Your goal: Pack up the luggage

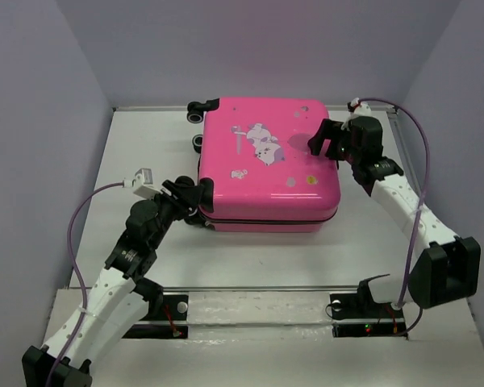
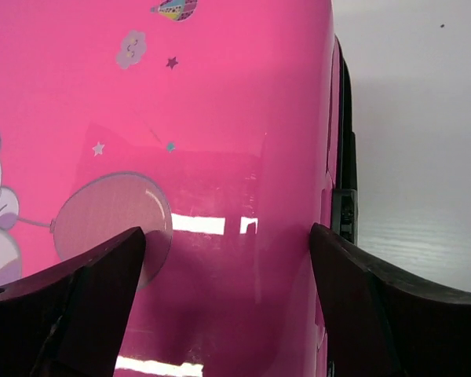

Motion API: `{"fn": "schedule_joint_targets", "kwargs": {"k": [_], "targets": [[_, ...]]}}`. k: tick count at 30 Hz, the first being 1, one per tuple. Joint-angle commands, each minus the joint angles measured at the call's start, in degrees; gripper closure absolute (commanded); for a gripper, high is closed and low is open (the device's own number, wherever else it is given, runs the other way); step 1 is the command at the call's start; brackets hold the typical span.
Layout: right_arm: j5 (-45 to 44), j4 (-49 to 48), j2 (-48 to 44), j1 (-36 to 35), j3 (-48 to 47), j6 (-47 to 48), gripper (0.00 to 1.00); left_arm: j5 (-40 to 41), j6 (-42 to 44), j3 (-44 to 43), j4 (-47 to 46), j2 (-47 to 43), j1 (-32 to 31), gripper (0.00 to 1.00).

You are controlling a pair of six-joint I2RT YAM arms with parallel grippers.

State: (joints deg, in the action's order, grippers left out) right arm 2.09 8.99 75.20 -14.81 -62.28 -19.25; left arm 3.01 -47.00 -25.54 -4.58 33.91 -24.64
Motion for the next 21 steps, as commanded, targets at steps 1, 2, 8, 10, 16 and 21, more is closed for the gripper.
{"fn": "schedule_joint_targets", "kwargs": {"k": [1,2,8,10,16,21], "targets": [[29.2,-1.5,14.1,-1.5,-10.0,-1.1,0.14,-14.3,12.7,0.0,-4.4,-0.3,-10.0,0.94],[31.0,-1.5,19.1,-2.2,-12.3,-1.2,0.15,-13.5,12.7,0.1,-4.4,-0.4,-11.3,0.94],[45.0,3.7,37.1,-5.5,-38.1,-3.3,0.17,-9.6,11.8,0.6,-4.6,1.1,-22.5,0.94],[47.7,6.8,44.5,-6.4,-48.7,-4.9,0.18,-8.4,11.1,1.1,-6.0,2.1,-26.2,0.94],[46.3,8.8,51.6,-8.6,-62.8,-9.8,0.12,-7.0,10.8,0.8,-9.6,7.1,-30.5,0.94],[43.5,8.7,47.0,-9.1,-64.0,-8.7,0.08,-7.0,11.5,-2.1,-13.0,10.7,-30.9,0.94]]}}
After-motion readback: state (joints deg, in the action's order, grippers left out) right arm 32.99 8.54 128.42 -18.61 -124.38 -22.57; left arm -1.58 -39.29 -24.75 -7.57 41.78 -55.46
